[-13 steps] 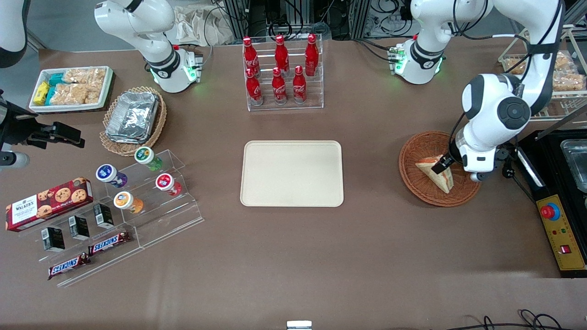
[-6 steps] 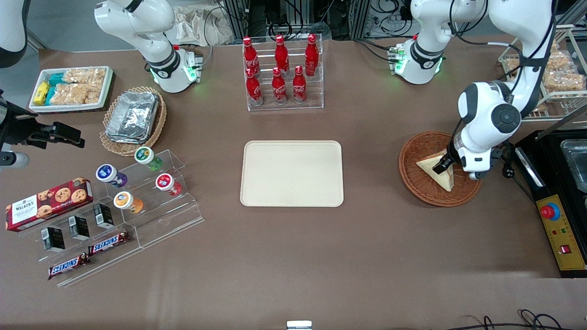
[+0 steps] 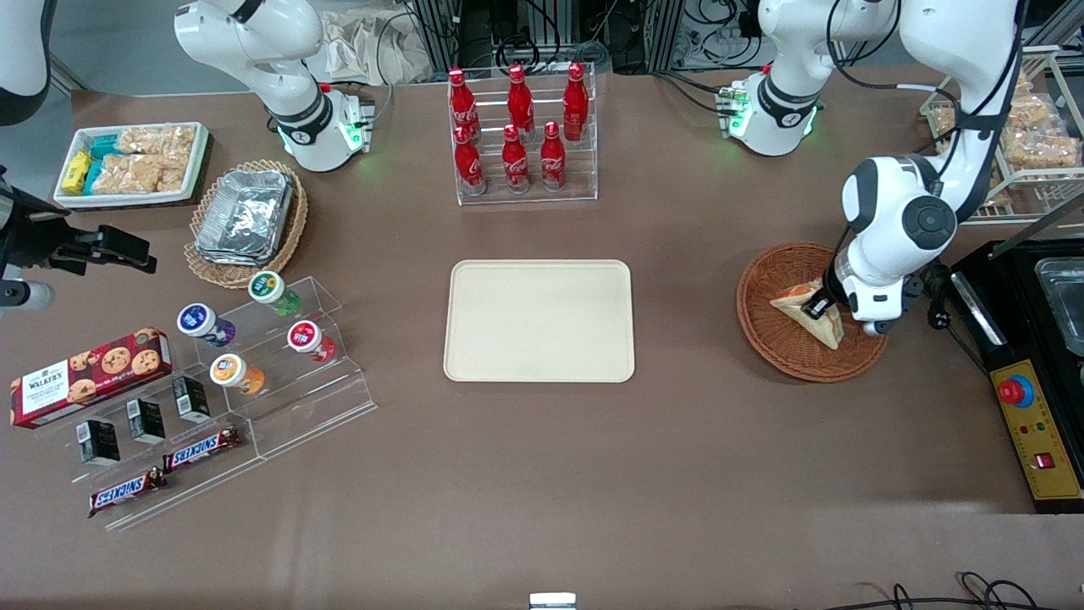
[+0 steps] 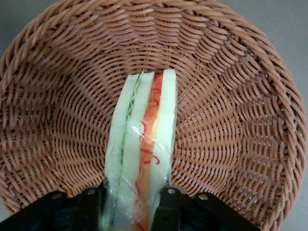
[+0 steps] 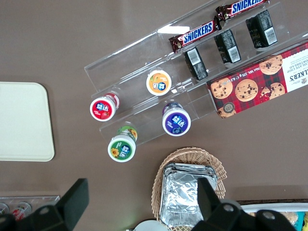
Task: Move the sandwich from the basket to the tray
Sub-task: 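Lift the sandwich out of the basket with the left gripper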
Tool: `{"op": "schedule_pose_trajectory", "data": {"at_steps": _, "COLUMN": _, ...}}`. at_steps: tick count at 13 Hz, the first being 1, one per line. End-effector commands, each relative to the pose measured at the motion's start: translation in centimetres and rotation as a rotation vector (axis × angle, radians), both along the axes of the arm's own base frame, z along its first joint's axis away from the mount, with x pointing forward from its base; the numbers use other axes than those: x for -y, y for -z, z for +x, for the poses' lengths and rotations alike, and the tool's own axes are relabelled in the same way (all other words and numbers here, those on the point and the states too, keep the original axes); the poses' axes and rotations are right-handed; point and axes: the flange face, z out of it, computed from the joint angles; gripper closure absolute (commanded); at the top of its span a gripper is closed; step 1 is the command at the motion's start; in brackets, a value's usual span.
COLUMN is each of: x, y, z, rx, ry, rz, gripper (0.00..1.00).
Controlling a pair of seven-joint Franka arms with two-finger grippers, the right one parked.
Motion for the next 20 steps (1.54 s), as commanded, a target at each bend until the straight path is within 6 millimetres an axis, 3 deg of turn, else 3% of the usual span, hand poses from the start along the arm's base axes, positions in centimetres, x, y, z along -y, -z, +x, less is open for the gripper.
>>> {"op": "schedule_pose_trajectory", "data": {"at_steps": 1, "x": 0.3, "y": -1.3, "z": 0.5, "rx": 0.039, "ry": 0.002, "rz": 0.008, "gripper": 1.00}}
{"op": "schedule_pose_trajectory", "data": {"at_steps": 4, "x": -0.8, "y": -7.5, "z": 1.3, "rx": -0.006, "ry": 0.169, "rz": 0.022, "gripper": 1.00}}
{"op": "schedule_pose_trajectory", "data": {"at_steps": 7, "x": -2.6, "y": -15.4, "z": 3.3, "rx": -0.075, "ry": 0.359, "rz": 0.002, "gripper": 1.00}}
{"op": "schedule_pose_trajectory", "data": {"at_steps": 10, "x": -1.2, "y": -24.7, "z": 5.4, "rx": -0.120, "ry": 0.505, "rz": -0.019, "gripper": 1.00}}
{"op": "schedule_pose_trajectory", "data": {"at_steps": 11, "x": 0.8, "y": -27.5, "z": 5.8, "rx": -0.126, "ry": 0.544, "rz": -0.017, "gripper": 1.00}}
{"op": "schedule_pose_trajectory", "data": {"at_steps": 13, "x": 7.1, "y": -31.3, "z": 6.3, "rx": -0.098, "ry": 0.641, "rz": 0.000, "gripper": 1.00}}
{"op": "schedule_pose_trajectory", "data": {"at_steps": 15, "x": 13.3, "y": -32.5, "z": 5.7, "rx": -0.069, "ry": 0.712, "rz": 0.007, "gripper": 1.00}}
{"op": "schedule_pose_trajectory", "data": {"at_steps": 16, "x": 16.5, "y": -32.5, "z": 5.0, "rx": -0.056, "ry": 0.688, "rz": 0.016, "gripper": 1.00}}
{"op": "schedule_pose_trajectory", "data": {"at_steps": 18, "x": 22.9, "y": -30.2, "z": 4.0, "rx": -0.077, "ry": 0.688, "rz": 0.023, "gripper": 1.00}}
{"op": "schedule_pose_trajectory", "data": {"at_steps": 20, "x": 27.8, "y": -27.1, "z": 3.1, "rx": -0.097, "ry": 0.781, "rz": 0.004, "gripper": 1.00}}
